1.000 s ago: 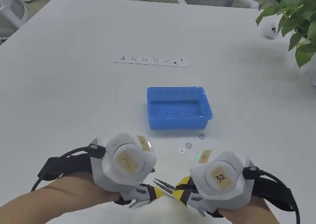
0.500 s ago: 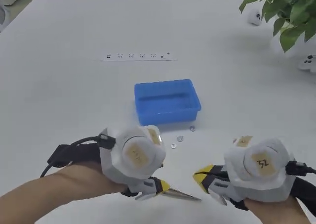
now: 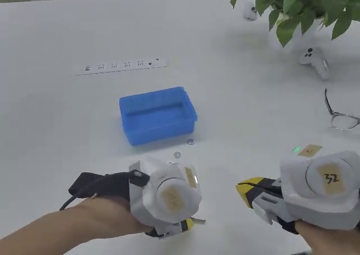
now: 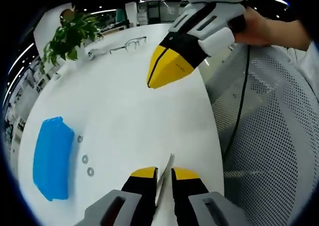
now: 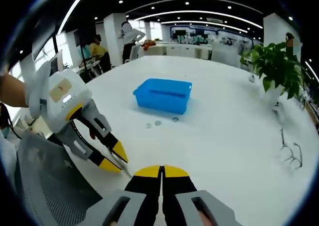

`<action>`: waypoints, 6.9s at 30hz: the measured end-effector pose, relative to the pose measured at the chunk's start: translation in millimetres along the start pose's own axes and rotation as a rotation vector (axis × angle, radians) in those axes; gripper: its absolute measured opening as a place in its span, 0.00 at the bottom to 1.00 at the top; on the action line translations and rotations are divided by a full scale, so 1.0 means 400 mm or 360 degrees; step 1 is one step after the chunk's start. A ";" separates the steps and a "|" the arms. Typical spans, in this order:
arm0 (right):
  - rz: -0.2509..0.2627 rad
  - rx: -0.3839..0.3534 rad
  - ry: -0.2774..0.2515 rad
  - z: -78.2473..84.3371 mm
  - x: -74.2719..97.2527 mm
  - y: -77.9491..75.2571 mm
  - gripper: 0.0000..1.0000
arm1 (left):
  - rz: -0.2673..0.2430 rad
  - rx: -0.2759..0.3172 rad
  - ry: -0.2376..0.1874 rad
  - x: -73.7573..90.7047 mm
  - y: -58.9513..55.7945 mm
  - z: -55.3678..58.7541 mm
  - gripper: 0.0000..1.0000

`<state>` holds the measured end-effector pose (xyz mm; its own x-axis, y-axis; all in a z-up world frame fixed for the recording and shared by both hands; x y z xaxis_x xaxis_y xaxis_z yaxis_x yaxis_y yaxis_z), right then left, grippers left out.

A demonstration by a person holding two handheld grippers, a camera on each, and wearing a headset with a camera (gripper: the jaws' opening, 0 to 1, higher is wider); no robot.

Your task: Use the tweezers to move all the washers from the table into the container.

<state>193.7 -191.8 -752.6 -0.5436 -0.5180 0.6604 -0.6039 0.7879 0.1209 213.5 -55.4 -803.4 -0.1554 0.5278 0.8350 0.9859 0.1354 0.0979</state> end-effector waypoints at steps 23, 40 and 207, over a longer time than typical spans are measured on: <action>-0.0049 -0.0124 -0.0078 -0.004 0.001 -0.011 0.00 | 0.0177 -0.0205 0.0086 -0.038 0.002 -0.023 0.00; -0.0079 -0.0095 -0.0074 -0.007 -0.002 0.001 0.00 | 0.0192 0.0145 0.0234 -0.039 0.009 -0.040 0.00; -0.0448 0.0546 0.0145 -0.242 -0.325 0.008 0.02 | -0.1151 0.1314 -0.0343 0.347 -0.093 0.270 0.94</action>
<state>318.7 -89.9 -766.4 -0.2860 -0.6529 0.7014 -0.8875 0.4565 0.0630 148.8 103.4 -749.6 -0.7619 0.2228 0.6081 0.3283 0.9423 0.0661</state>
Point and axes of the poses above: the centre of the closed fingertips' face, and the gripper's own axes: x roughly backward along the fingers, y roughly to its left, z roughly out of its underside, the point moved 8 cm from there along x, roughly backward along the fingers, and after that the axes turned 5 degrees about -z, right-handed, at the moved point
